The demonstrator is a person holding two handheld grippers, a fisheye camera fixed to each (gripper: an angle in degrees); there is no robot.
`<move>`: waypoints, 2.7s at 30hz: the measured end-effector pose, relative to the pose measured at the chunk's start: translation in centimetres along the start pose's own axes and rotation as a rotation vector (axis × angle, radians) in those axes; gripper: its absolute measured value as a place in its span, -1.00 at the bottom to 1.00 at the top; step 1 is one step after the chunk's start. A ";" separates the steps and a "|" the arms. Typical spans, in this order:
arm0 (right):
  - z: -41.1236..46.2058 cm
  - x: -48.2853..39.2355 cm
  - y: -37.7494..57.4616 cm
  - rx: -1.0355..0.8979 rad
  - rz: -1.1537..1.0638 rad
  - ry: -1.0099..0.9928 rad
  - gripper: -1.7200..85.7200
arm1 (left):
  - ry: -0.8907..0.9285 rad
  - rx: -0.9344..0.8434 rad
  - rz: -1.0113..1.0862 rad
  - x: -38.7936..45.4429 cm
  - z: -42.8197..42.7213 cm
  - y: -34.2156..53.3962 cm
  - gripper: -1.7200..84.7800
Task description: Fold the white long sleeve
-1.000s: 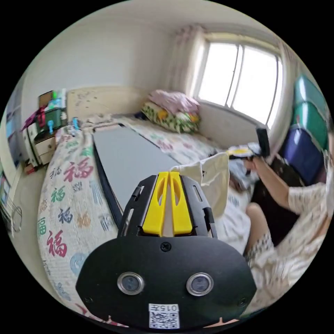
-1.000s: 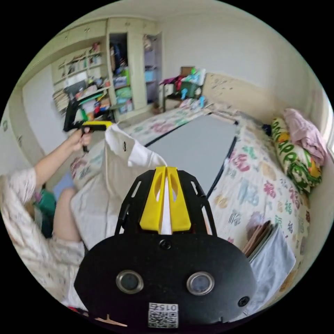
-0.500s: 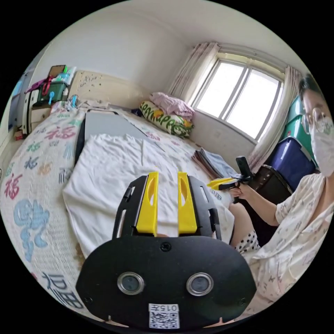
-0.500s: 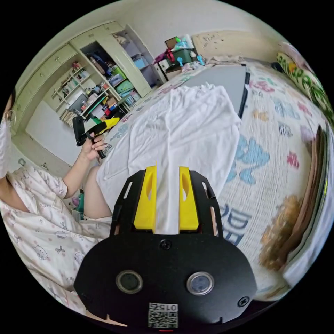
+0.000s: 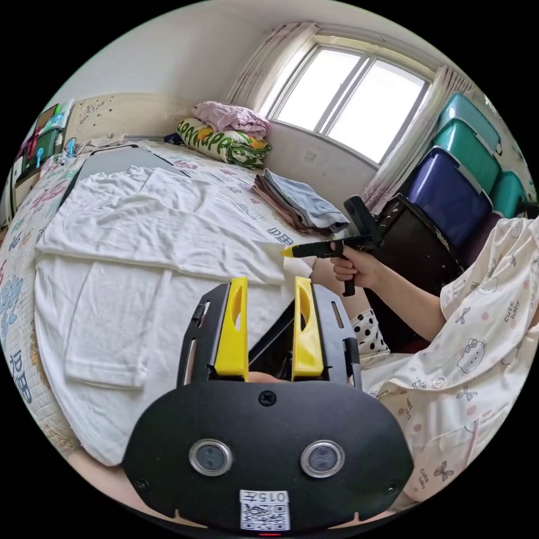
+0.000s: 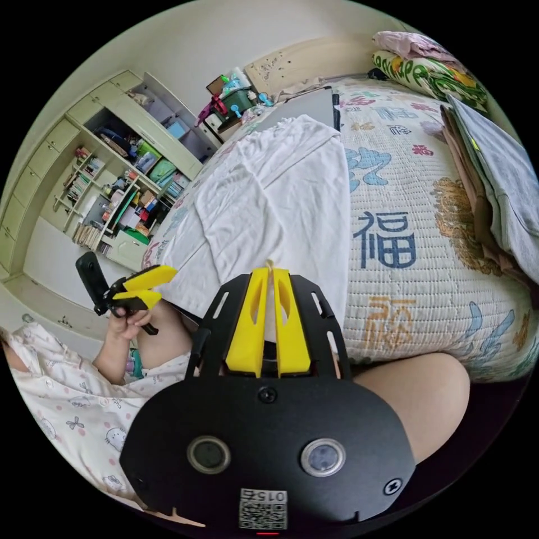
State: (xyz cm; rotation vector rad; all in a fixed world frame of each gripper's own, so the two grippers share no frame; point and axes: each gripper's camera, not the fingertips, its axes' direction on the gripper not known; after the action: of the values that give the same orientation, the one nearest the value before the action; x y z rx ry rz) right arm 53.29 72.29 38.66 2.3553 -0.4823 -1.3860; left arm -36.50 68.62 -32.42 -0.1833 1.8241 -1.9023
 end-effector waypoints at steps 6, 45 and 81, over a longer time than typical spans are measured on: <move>-1.6 -5.7 -0.4 0.046 -0.194 -0.136 -0.95 | -0.041 0.039 -0.040 2.5 -0.2 1.6 -0.64; 13.0 -27.4 -2.4 -0.389 -0.874 0.079 -0.83 | -0.223 0.363 -0.685 -16.5 -19.4 25.6 -0.97; -22.1 5.9 -9.5 -0.276 0.089 0.019 -0.64 | -0.227 -0.072 -0.633 -17.7 -11.7 17.2 -0.67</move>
State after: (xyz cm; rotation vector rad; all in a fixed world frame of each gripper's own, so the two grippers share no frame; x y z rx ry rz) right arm 76.47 80.86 39.68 2.0984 -0.3596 -1.2984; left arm -21.74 87.16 -45.99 -1.0642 1.8081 -2.0943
